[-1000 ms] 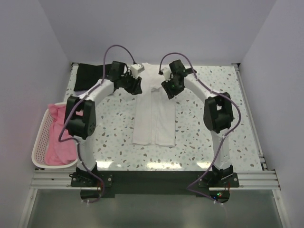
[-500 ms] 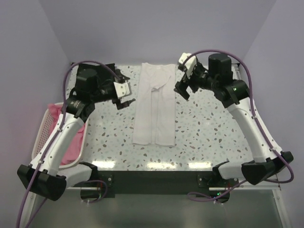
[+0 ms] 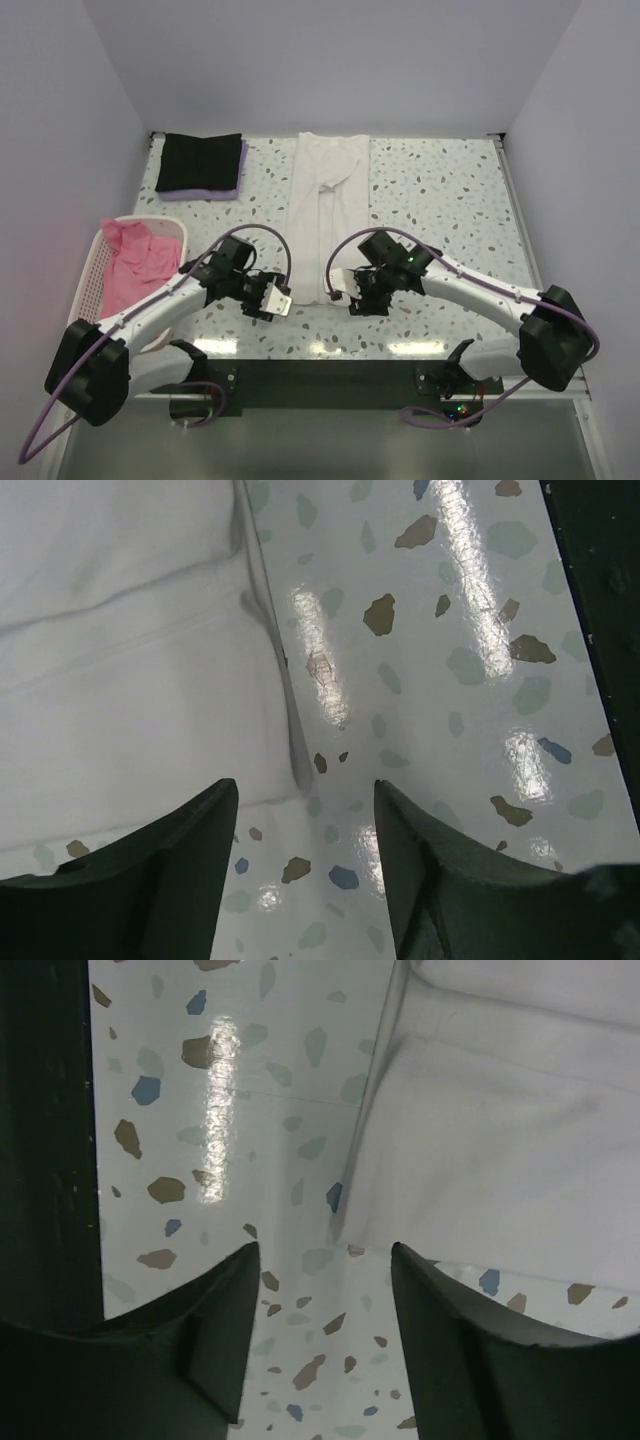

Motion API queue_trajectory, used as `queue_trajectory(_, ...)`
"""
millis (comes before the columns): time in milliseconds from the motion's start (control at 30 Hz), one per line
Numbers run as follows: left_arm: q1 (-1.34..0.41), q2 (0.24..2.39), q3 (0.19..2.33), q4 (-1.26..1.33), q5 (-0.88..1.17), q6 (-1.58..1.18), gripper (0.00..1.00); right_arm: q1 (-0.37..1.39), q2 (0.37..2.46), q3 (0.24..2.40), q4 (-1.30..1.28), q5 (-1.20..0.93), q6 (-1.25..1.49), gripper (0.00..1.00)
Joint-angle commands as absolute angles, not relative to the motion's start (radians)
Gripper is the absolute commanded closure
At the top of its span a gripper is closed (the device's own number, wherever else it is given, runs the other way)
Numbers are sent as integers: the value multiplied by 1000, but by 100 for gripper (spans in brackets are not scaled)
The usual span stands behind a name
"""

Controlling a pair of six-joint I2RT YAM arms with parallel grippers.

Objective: Fold and stack the t-shirts
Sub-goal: Fold the tshirt

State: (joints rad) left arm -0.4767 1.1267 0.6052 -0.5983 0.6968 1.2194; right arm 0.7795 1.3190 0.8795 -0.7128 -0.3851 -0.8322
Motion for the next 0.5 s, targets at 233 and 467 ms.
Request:
queue_trajectory(233, -560, 1308, 565, -302, 560, 1149, 50, 811, 1466, 813, -451, -267, -973, 62)
queue_trajectory(467, -560, 1362, 538, -284, 526, 1181, 53, 811, 1489, 750, -426, -248, -1015, 62)
